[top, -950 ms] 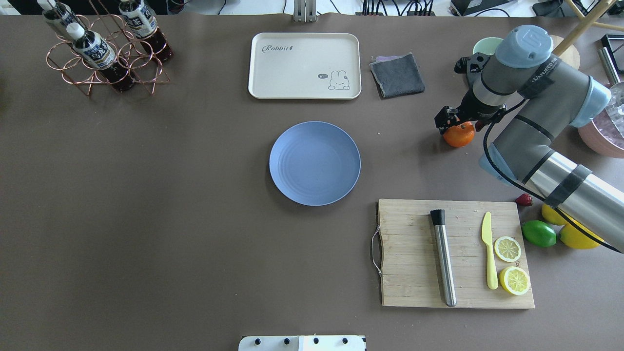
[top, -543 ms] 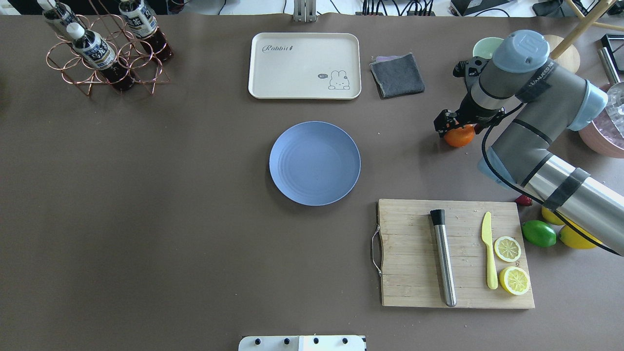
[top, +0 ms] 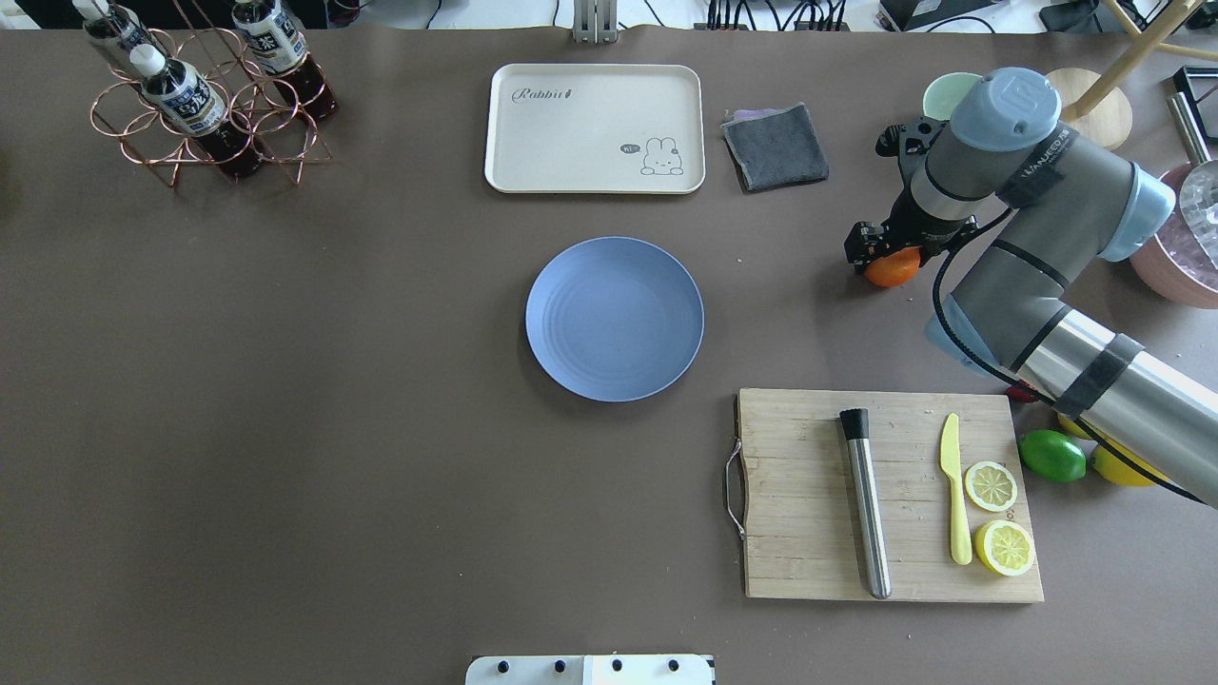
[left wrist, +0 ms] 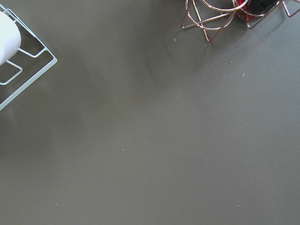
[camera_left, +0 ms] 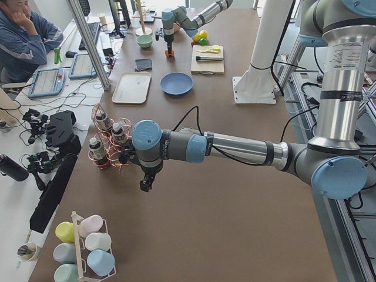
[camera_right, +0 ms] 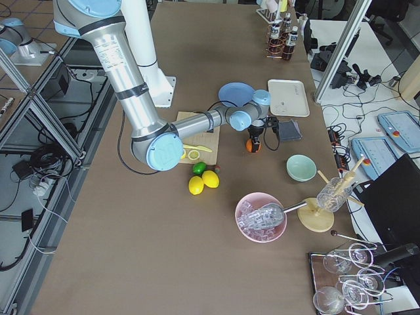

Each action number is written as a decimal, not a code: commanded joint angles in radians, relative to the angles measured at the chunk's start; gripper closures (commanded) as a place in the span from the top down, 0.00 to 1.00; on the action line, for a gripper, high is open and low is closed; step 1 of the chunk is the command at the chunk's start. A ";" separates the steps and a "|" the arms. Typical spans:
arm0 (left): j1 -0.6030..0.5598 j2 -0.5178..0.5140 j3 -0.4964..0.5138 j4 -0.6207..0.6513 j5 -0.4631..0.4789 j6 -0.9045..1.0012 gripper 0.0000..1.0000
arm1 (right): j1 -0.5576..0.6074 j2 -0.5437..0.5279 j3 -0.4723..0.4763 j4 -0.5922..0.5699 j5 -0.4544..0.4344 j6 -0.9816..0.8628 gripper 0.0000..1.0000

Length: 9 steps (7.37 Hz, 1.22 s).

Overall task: Pick orange to plate
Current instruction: 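Lower the right gripper onto the orange tangerine and grasp it, then carry the orange with the right gripper over the blue plate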

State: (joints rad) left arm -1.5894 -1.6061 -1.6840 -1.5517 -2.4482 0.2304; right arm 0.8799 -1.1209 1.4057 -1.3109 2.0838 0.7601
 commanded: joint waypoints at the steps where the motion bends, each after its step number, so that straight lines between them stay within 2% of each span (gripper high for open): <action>1: 0.000 0.000 0.001 0.001 0.000 0.000 0.99 | 0.002 0.027 0.065 -0.022 0.008 0.057 0.00; 3: 0.000 0.002 0.009 0.005 0.011 -0.002 0.99 | -0.086 0.210 0.073 -0.164 -0.011 0.334 0.00; 5: -0.001 0.026 0.001 0.004 0.009 -0.002 0.99 | -0.218 0.347 0.062 -0.247 -0.132 0.557 0.00; 6: -0.001 0.028 0.001 0.004 0.008 0.000 0.99 | -0.272 0.399 0.046 -0.292 -0.178 0.611 0.00; 7: -0.003 0.028 0.003 0.004 0.003 0.000 0.99 | -0.310 0.452 -0.017 -0.298 -0.212 0.642 0.00; 8: -0.003 0.046 0.000 0.002 0.002 0.000 0.99 | -0.327 0.493 -0.092 -0.294 -0.231 0.642 0.00; 9: -0.004 0.051 -0.003 0.001 0.000 0.000 0.99 | -0.334 0.495 -0.109 -0.292 -0.231 0.631 0.00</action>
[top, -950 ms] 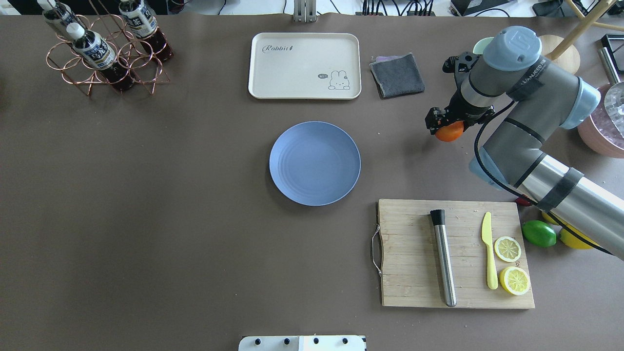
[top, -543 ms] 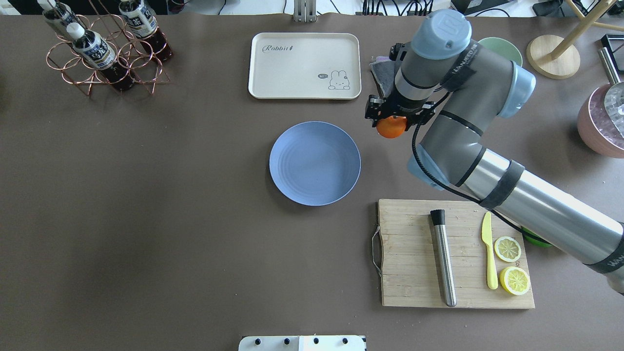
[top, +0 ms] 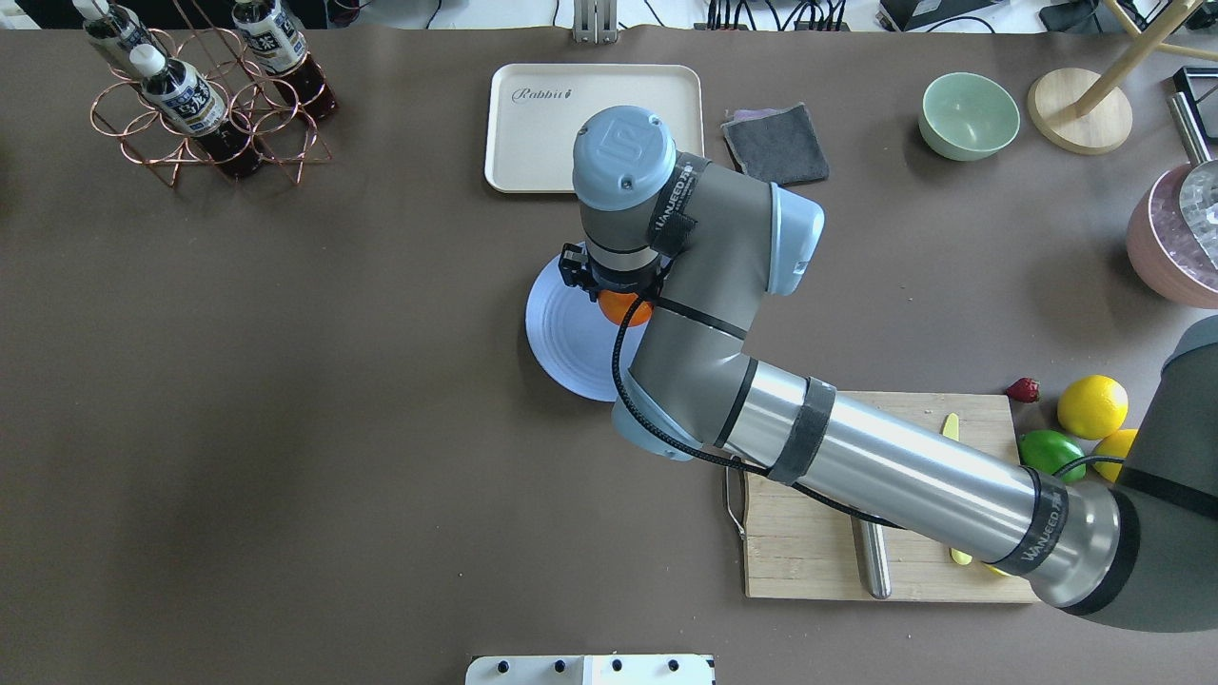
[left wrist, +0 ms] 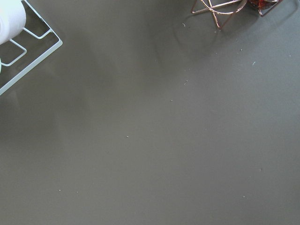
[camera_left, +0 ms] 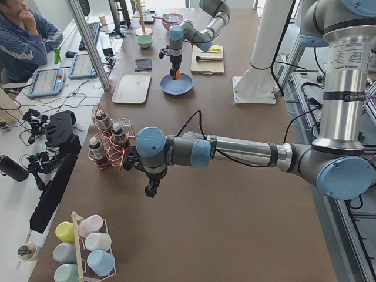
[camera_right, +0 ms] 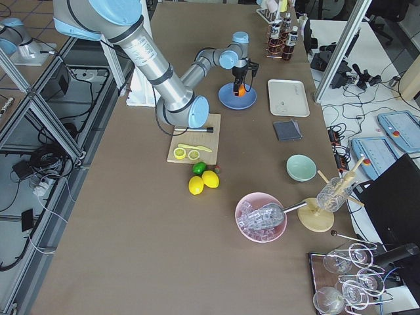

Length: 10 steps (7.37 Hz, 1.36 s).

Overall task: Pick orange to plate
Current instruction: 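Carry the orange with the right gripper over the blue plate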

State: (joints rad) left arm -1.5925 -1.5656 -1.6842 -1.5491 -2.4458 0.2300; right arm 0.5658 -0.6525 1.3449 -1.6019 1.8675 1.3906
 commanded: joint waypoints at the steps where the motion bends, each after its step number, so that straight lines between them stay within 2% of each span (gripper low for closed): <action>1: -0.006 0.012 -0.008 -0.002 -0.002 0.000 0.99 | -0.026 0.018 -0.059 -0.003 -0.018 -0.002 0.00; 3: -0.012 0.016 -0.009 -0.002 -0.002 0.002 0.99 | -0.027 0.022 -0.067 -0.001 -0.021 -0.016 0.00; 4: -0.014 0.016 -0.018 -0.002 -0.002 0.000 0.99 | -0.029 0.022 -0.067 0.000 -0.021 -0.015 0.56; 5: -0.018 0.027 -0.020 -0.002 -0.002 0.000 0.99 | -0.029 0.024 -0.066 0.002 -0.021 -0.018 1.00; 7: -0.018 0.060 -0.009 0.001 0.010 -0.001 0.99 | 0.011 0.028 -0.041 -0.003 -0.010 -0.059 1.00; 9: -0.018 0.099 -0.006 0.009 0.030 -0.001 0.99 | 0.125 0.013 -0.014 -0.009 0.103 -0.134 1.00; 10: -0.018 0.105 -0.006 0.011 0.086 -0.003 0.99 | 0.194 -0.039 0.034 -0.010 0.158 -0.203 1.00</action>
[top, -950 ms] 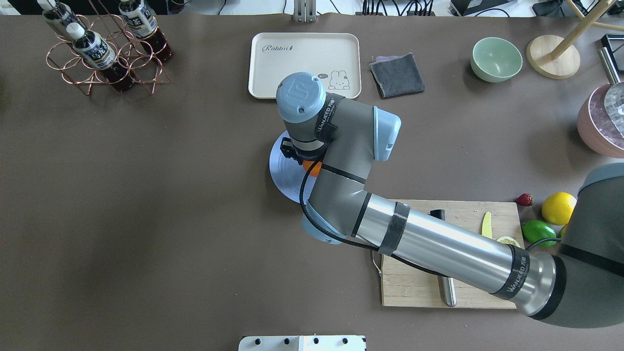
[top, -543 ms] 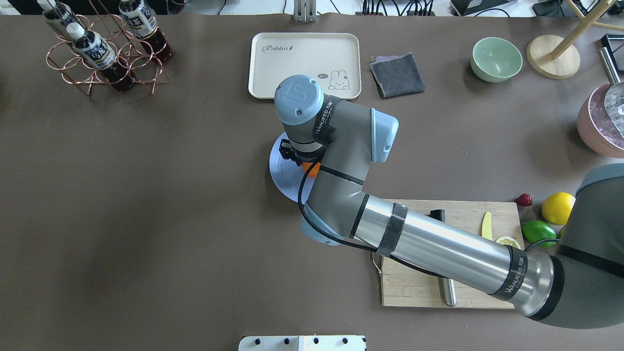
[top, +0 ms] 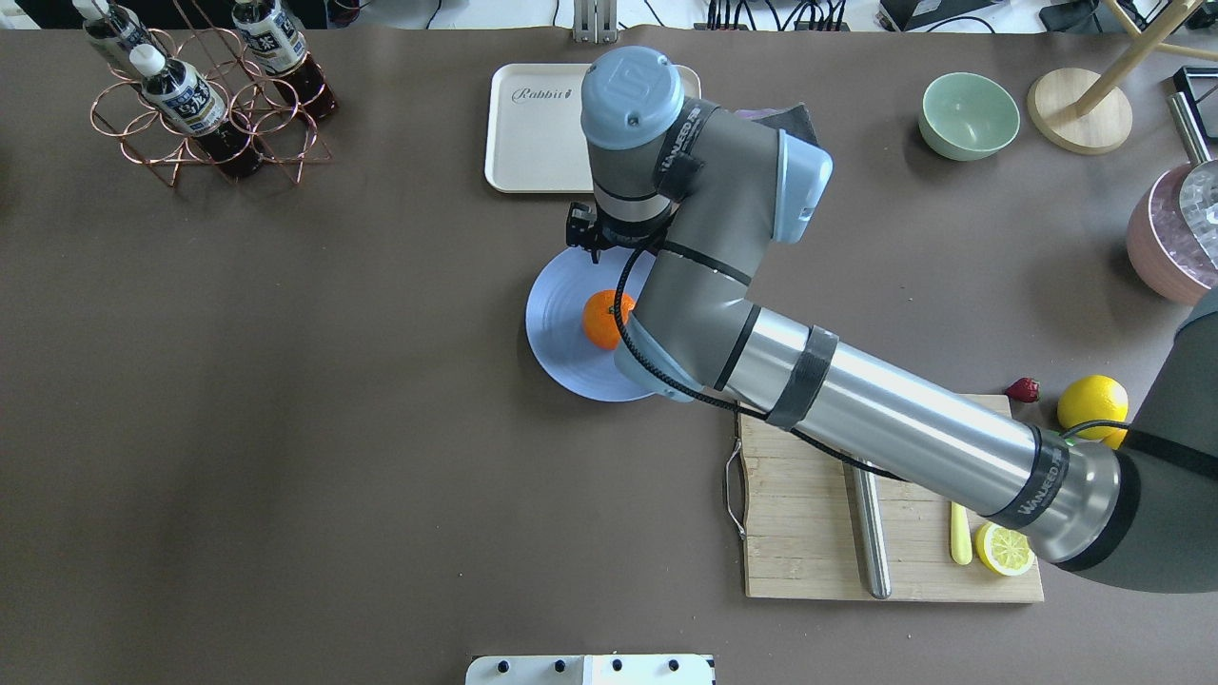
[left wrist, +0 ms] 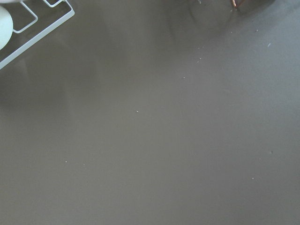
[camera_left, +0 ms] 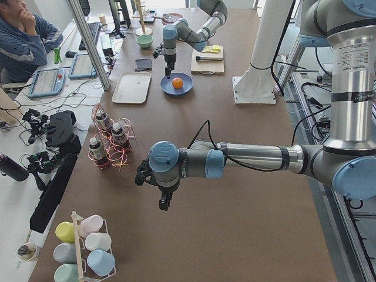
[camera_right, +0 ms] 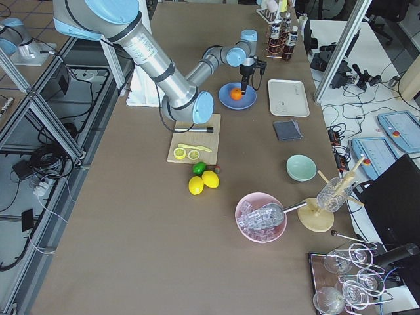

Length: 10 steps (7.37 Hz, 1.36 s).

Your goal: Pick orange to plate

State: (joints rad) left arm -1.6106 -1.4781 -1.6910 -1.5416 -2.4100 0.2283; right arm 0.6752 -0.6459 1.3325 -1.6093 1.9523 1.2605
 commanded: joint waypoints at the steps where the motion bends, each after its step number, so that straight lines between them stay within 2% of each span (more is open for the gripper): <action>1: 0.000 0.016 0.002 0.006 0.077 -0.003 0.99 | 0.175 -0.111 0.083 -0.018 0.133 -0.210 1.00; 3: 0.000 0.031 0.005 0.005 0.077 -0.003 0.99 | 0.364 -0.255 0.195 -0.165 0.177 -0.590 1.00; 4: 0.000 0.032 0.004 0.005 0.075 -0.003 0.99 | 0.461 -0.368 0.258 -0.199 0.184 -0.801 1.00; 5: 0.000 0.030 0.004 0.005 0.075 -0.003 0.99 | 0.563 -0.500 0.279 -0.184 0.241 -1.016 1.00; 7: 0.001 0.028 0.002 0.005 0.075 -0.003 0.99 | 0.752 -0.666 0.274 -0.184 0.273 -1.382 1.00; 8: 0.001 0.028 0.002 0.005 0.075 -0.003 0.99 | 0.806 -0.729 0.271 -0.184 0.281 -1.456 1.00; 10: 0.001 0.028 0.004 0.006 0.075 -0.004 0.99 | 0.892 -0.843 0.272 -0.176 0.330 -1.481 1.00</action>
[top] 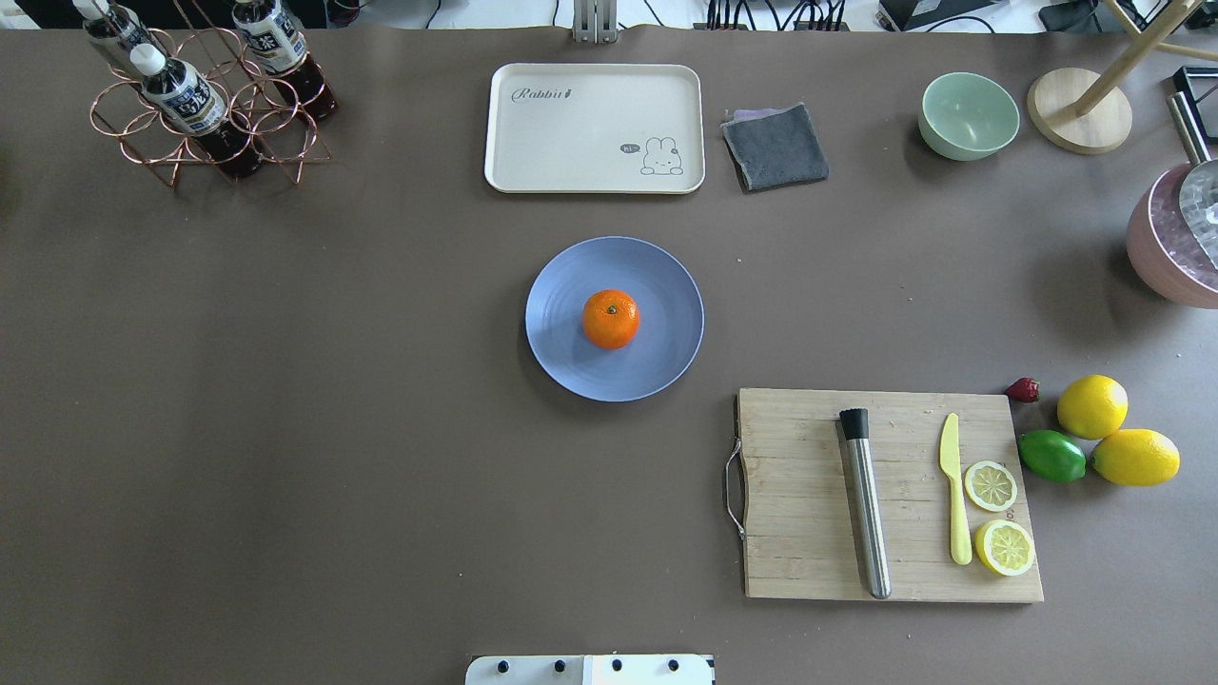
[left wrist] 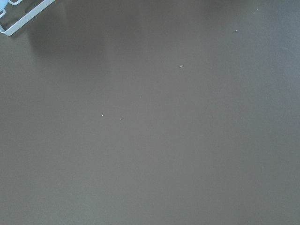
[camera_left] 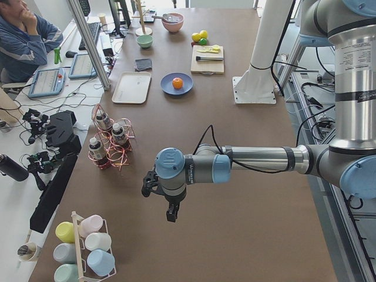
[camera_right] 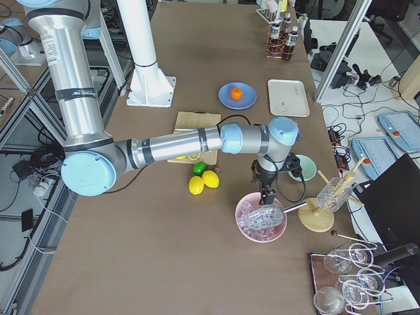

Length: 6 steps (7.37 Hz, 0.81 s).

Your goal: Pick orange to plate

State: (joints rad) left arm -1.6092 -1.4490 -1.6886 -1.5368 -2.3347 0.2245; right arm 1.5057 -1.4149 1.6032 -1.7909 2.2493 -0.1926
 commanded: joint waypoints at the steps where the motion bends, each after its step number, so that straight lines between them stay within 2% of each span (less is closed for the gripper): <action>1: 0.000 -0.005 0.001 0.001 0.001 -0.001 0.99 | 0.085 -0.110 0.000 0.024 0.033 -0.022 1.00; 6: 0.000 -0.008 0.001 -0.003 -0.003 -0.004 0.99 | 0.085 -0.125 -0.005 0.047 0.027 -0.022 1.00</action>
State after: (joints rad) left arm -1.6081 -1.4584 -1.6866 -1.5378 -2.3357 0.2205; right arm 1.5903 -1.5390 1.5990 -1.7447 2.2768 -0.2150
